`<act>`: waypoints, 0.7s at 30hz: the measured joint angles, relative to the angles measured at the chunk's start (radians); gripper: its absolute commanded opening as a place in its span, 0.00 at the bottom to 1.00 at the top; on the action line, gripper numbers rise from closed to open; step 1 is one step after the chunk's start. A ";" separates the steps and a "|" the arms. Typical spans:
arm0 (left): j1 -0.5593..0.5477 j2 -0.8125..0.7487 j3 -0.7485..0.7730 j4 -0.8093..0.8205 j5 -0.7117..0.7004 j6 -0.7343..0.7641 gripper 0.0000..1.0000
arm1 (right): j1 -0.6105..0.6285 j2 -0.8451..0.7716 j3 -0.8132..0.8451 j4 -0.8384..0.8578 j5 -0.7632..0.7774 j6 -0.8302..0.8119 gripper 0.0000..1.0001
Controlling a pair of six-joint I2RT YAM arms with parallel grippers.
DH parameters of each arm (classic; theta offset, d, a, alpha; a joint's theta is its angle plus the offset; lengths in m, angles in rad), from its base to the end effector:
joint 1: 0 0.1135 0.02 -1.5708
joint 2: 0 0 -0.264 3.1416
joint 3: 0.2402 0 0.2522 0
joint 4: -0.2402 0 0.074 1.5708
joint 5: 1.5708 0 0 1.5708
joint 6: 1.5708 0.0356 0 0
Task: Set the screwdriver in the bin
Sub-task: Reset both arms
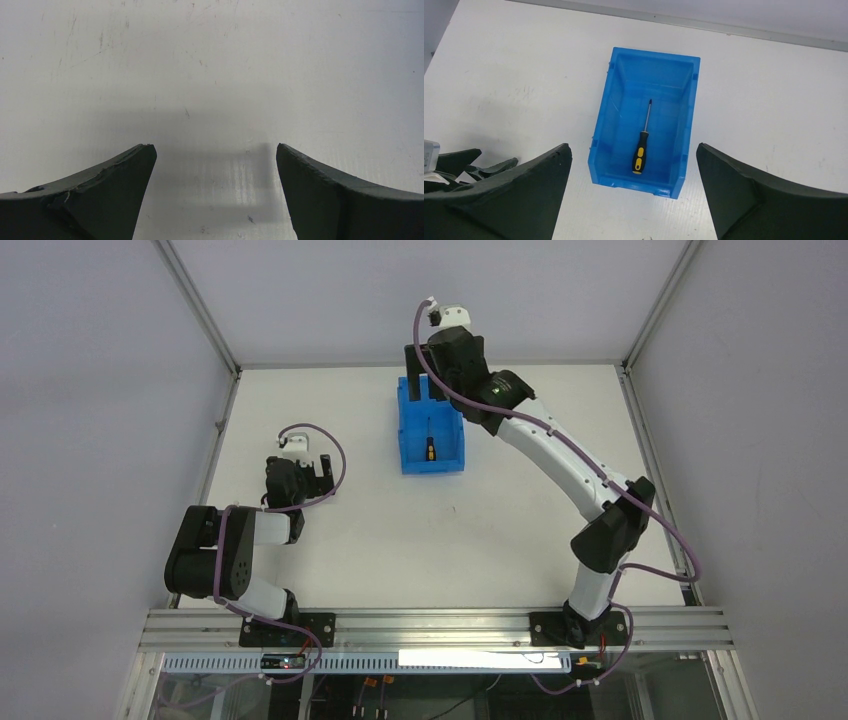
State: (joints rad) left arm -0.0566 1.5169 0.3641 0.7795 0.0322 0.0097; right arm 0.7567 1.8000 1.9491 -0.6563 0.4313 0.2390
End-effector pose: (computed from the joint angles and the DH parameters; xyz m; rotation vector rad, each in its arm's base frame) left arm 0.2616 -0.0160 0.1376 0.0858 1.9425 -0.0624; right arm 0.3056 0.2681 0.4147 -0.2648 2.0151 0.1784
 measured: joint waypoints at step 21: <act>0.000 0.000 0.000 0.000 0.000 0.000 1.00 | -0.375 -0.212 -0.210 -0.031 -0.175 -0.085 0.99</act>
State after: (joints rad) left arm -0.0566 1.5169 0.3641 0.7799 0.0322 0.0097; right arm 0.3820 1.5875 1.7390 -0.6868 0.2565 0.1535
